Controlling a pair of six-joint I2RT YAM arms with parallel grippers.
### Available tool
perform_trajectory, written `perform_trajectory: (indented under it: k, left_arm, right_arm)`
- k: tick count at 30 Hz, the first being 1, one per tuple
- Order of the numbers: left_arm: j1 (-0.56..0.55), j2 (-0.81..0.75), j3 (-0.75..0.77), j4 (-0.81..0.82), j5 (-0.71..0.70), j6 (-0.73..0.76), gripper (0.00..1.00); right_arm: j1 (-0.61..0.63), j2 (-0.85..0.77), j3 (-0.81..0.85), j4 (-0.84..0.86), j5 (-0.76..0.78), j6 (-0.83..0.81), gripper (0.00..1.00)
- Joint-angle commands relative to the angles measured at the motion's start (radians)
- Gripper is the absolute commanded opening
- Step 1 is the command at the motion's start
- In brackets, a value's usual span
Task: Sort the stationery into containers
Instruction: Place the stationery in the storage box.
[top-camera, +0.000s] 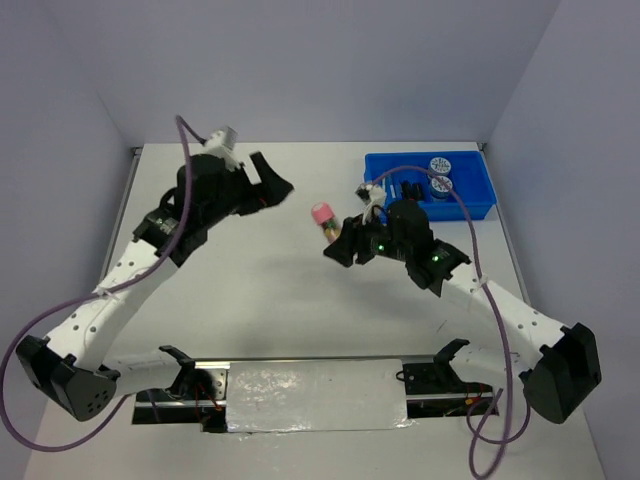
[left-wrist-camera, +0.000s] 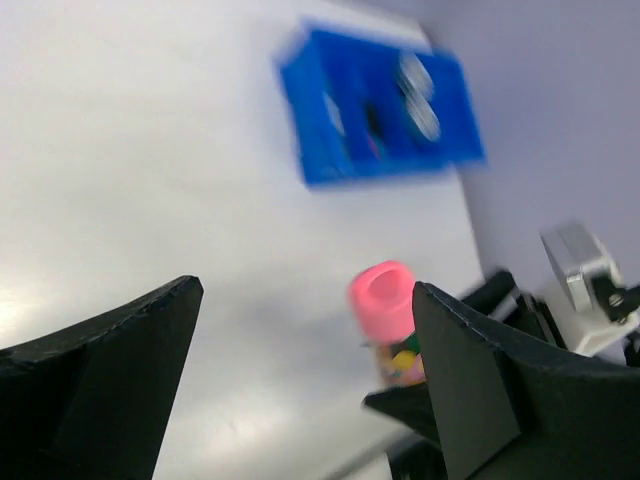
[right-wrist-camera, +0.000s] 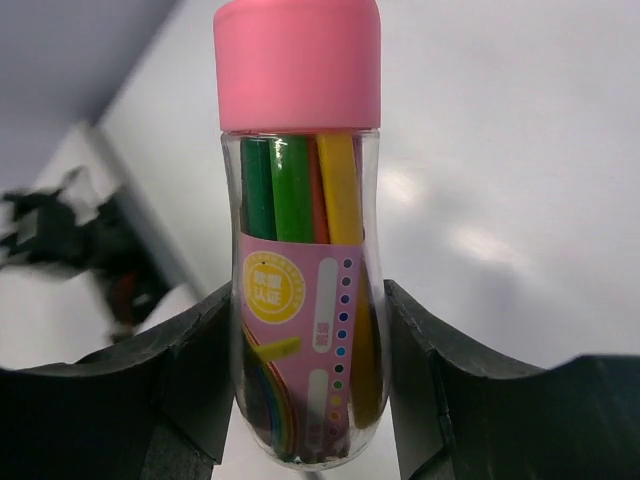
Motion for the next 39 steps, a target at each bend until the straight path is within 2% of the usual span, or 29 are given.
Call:
perform_trajectory:
  k: [1,2,4,7,8,10,11,13,17,20,23,25,27,32,39]
  left_arm:
    - [0.012,0.003,0.217,-0.431,-0.654,-0.004,0.99]
    - [0.014,-0.013,0.275,-0.540,-0.711,-0.011,0.99]
    - [0.015,-0.057,0.269,-0.588,-0.772,-0.001,0.99]
    - [0.015,-0.190,0.136,-0.513,-0.656,0.093,0.99]
    - [0.015,-0.241,0.072,-0.493,-0.563,0.120,0.99]
    - [0.014,-0.272,0.024,-0.495,-0.478,0.154,0.99]
    - [0.014,-0.289,0.002,-0.504,-0.406,0.169,0.99]
    - [0.012,-0.310,-0.060,-0.510,-0.311,0.263,0.99]
    - [0.012,-0.370,-0.189,-0.479,-0.317,0.332,0.99]
    - [0.012,-0.396,-0.251,-0.452,-0.358,0.303,0.99]
    - [0.012,-0.390,-0.254,-0.452,-0.374,0.294,0.99]
    - [0.012,-0.379,-0.255,-0.452,-0.373,0.298,0.99]
    - [0.012,-0.373,-0.259,-0.446,-0.351,0.304,0.99]
    - [0.014,-0.372,-0.262,-0.441,-0.341,0.311,0.99]
    - [0.011,-0.389,-0.266,-0.436,-0.330,0.311,0.99]
  right_arm:
    - [-0.155,0.048,0.095,-0.184,0.222,-0.114,0.00]
    - [-0.199,0.058,0.133,-0.208,0.292,-0.149,0.00]
    - [-0.334,0.126,0.191,-0.298,0.374,-0.189,0.00]
    - [-0.434,0.283,0.317,-0.313,0.575,-0.287,0.00]
    - [-0.503,0.381,0.387,-0.325,0.645,-0.306,0.00]
    - [-0.580,0.481,0.472,-0.361,0.644,-0.303,0.00]
    - [-0.646,0.529,0.571,-0.382,0.646,-0.298,0.00]
    - [-0.709,0.659,0.679,-0.403,0.673,-0.327,0.00]
    - [-0.749,0.762,0.790,-0.380,0.698,-0.416,0.00]
    - [-0.777,0.821,0.863,-0.382,0.690,-0.470,0.00]
    - [-0.807,0.822,0.859,-0.351,0.666,-0.508,0.01]
    - [-0.849,0.804,0.835,-0.330,0.570,-0.527,0.08]
    - [-0.882,0.801,0.821,-0.319,0.488,-0.548,0.11]
    - [-0.912,0.859,0.873,-0.337,0.492,-0.559,0.12]
    - [-0.921,0.928,0.931,-0.359,0.419,-0.551,0.15]
